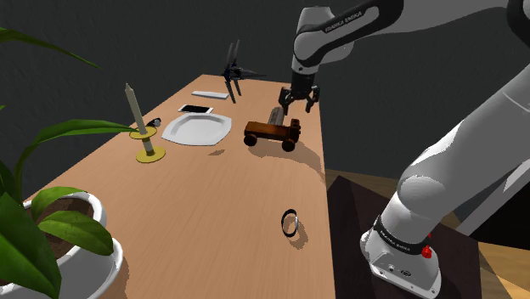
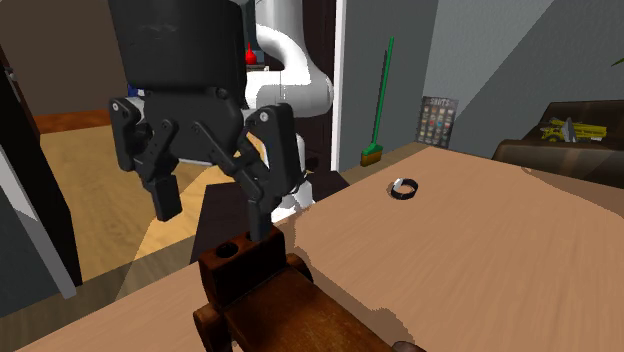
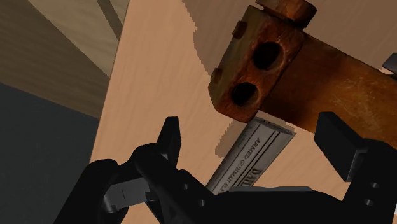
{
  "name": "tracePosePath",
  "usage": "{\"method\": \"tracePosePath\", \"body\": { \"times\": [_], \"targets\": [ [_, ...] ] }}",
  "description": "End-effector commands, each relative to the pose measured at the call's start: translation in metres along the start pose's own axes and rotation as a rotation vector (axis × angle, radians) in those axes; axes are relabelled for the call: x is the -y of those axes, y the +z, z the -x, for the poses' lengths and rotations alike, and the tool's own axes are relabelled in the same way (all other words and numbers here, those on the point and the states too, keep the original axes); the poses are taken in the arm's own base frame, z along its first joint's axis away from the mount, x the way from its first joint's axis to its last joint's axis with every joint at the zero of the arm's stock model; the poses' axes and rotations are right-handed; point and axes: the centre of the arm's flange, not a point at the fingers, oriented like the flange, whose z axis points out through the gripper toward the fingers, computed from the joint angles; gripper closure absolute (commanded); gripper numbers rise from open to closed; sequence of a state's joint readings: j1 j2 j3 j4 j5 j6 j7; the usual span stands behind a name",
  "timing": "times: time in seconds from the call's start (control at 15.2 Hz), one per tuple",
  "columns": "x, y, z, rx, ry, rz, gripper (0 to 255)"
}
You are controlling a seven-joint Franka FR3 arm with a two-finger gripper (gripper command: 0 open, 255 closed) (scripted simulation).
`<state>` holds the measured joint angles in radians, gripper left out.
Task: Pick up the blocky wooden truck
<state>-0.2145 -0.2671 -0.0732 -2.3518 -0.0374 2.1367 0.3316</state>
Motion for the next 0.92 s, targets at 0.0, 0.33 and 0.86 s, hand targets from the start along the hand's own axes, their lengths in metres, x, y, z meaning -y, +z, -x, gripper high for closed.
{"method": "tracePosePath", "body": {
  "times": [0.0, 0.33, 0.86],
  "targets": [
    [-0.001, 0.009, -0.004, -0.006, 0.012, 0.000, 0],
    [-0.001, 0.035, -0.003, -0.006, 0.012, 0.000, 0],
    [-0.002, 0.038, -0.001, -0.006, 0.013, 0.000, 255]
  ]
}}
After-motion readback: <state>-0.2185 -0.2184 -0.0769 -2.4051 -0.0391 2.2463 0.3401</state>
